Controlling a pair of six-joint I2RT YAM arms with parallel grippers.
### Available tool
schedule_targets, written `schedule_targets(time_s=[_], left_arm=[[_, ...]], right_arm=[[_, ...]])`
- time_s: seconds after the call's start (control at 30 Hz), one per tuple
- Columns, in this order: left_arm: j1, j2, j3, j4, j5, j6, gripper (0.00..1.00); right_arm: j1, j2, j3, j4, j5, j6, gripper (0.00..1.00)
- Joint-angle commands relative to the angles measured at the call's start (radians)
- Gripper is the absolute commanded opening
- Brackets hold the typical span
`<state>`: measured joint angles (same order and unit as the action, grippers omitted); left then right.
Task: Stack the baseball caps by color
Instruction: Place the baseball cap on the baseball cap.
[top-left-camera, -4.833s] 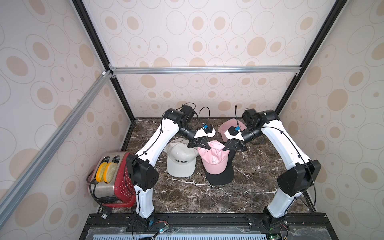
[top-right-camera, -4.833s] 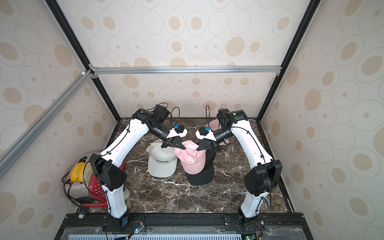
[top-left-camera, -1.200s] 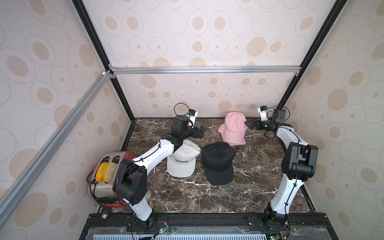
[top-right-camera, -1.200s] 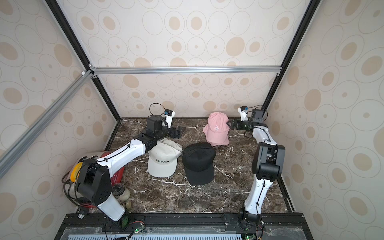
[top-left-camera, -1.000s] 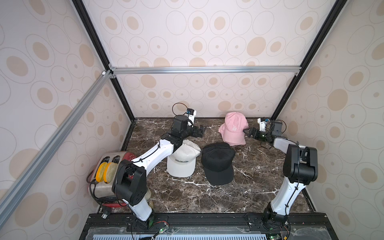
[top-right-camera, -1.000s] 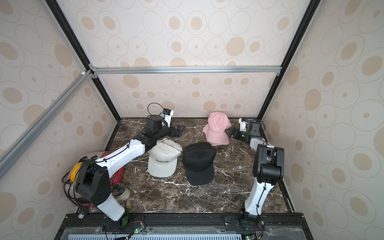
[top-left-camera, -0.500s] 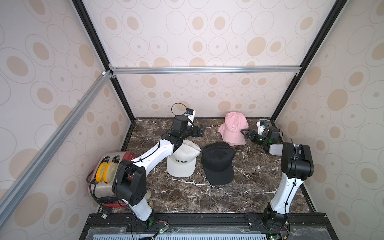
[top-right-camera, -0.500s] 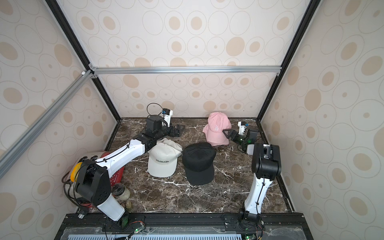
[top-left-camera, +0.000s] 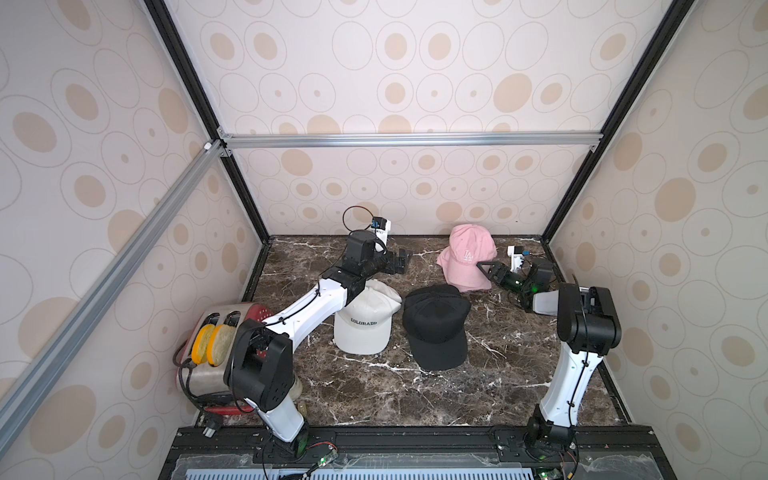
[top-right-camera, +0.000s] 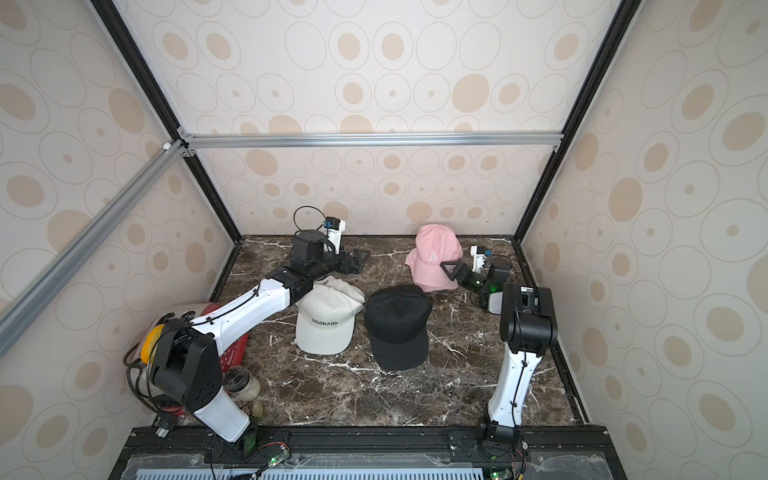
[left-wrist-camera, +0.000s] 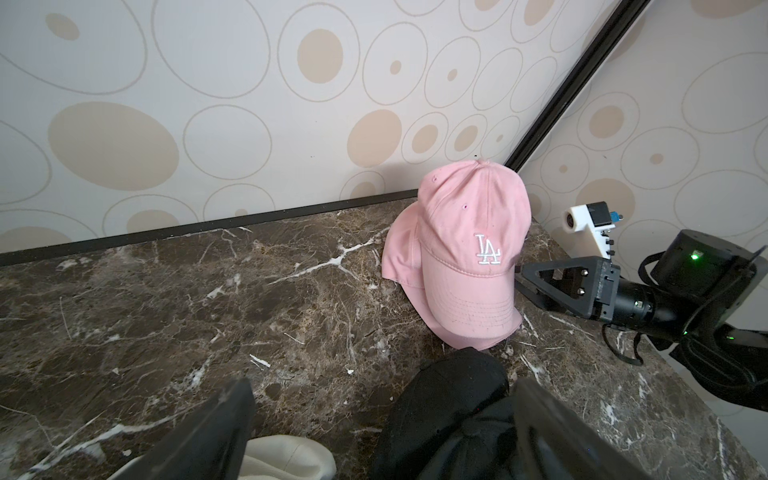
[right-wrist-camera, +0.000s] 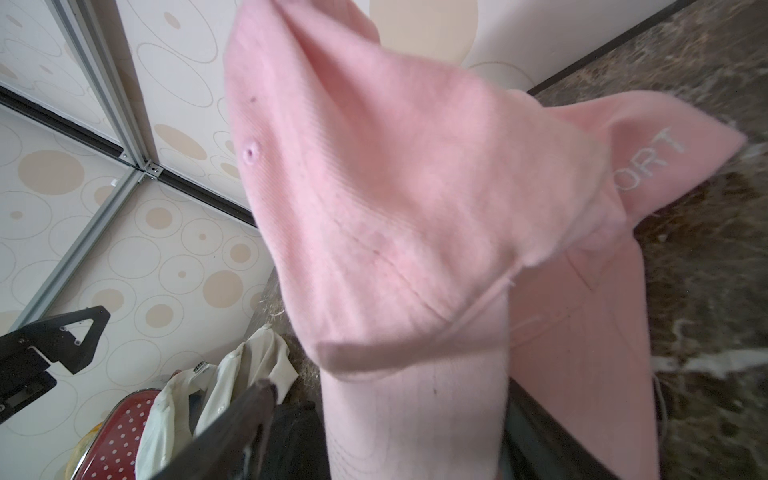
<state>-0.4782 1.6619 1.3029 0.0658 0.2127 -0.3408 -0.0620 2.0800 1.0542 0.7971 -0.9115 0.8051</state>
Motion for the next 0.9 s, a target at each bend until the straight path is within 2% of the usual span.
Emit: schedule_targets(time_s=[0.0, 0.13, 0.3, 0.47, 0.63, 0.7, 0.77, 0.87], left_arm=[[-0.003, 0.007, 0.010, -0.008, -0.009, -0.001, 0.99], [-0.003, 0.005, 0.010, -0.008, -0.008, -0.001, 0.99], [-0.003, 0.008, 0.010, -0.008, -0.008, -0.001, 0.99], [-0.003, 0.014, 0.010, -0.008, -0.010, -0.001, 0.99], [-0.002, 0.017, 0.012, -0.011, -0.010, -0.001, 0.99], [-0.003, 0.018, 0.011, -0.011, -0.011, 0.000, 0.99], [-0.002, 0.016, 0.011, -0.012, -0.014, 0.002, 0.99], [-0.002, 0.019, 0.011, -0.012, -0.015, 0.002, 0.99]], right_arm=[[0.006, 0.035, -0.010, 0.068, -0.031, 0.037, 0.78], [0.006, 0.055, -0.018, 0.143, -0.034, 0.083, 0.70], [0.007, 0.060, -0.010, 0.092, -0.040, 0.047, 0.62], [0.006, 0.083, -0.006, 0.142, -0.063, 0.076, 0.47], [0.007, 0.087, -0.005, 0.150, -0.067, 0.077, 0.38], [0.006, 0.089, -0.005, 0.151, -0.068, 0.074, 0.31], [0.007, 0.092, -0.008, 0.163, -0.071, 0.076, 0.20], [0.007, 0.102, -0.005, 0.193, -0.079, 0.093, 0.12]])
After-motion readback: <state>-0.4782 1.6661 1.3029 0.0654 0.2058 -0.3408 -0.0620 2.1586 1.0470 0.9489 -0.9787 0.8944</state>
